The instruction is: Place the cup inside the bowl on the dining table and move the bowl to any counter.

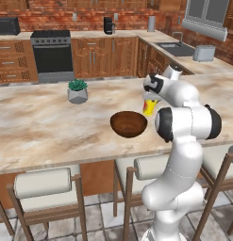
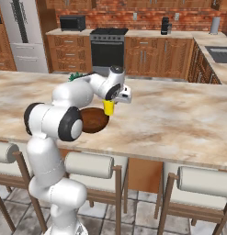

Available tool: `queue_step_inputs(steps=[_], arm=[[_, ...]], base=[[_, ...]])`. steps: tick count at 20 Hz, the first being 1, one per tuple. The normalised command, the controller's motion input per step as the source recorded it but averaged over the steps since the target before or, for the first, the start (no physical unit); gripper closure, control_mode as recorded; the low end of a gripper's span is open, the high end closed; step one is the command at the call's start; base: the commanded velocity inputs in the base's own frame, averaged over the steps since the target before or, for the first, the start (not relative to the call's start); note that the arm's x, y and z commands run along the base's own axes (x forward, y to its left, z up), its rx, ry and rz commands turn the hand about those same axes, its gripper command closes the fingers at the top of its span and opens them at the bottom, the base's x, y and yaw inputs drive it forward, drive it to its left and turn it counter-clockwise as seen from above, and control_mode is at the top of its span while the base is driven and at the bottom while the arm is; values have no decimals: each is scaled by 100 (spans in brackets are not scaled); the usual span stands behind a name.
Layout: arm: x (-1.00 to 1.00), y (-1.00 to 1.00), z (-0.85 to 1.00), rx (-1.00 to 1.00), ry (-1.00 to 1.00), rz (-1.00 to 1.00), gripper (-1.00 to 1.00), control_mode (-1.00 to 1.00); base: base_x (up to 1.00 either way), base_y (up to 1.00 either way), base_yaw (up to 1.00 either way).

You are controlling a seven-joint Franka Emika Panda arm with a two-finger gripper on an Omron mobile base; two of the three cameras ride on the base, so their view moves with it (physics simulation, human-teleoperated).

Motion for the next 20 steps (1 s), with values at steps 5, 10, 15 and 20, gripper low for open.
queue_step_inputs(steps=[5, 10, 15, 20], arm=[[-22, 38, 24, 0, 3, 0, 100, -100], [-17, 33, 8, 0, 8, 0, 100, -100], [-9, 25, 0, 0, 7, 0, 100, -100], [-2, 19, 0, 0, 4, 0, 100, -100]], base=[[0, 0, 0], [0, 0, 0], [0, 0, 0], [0, 0, 0]])
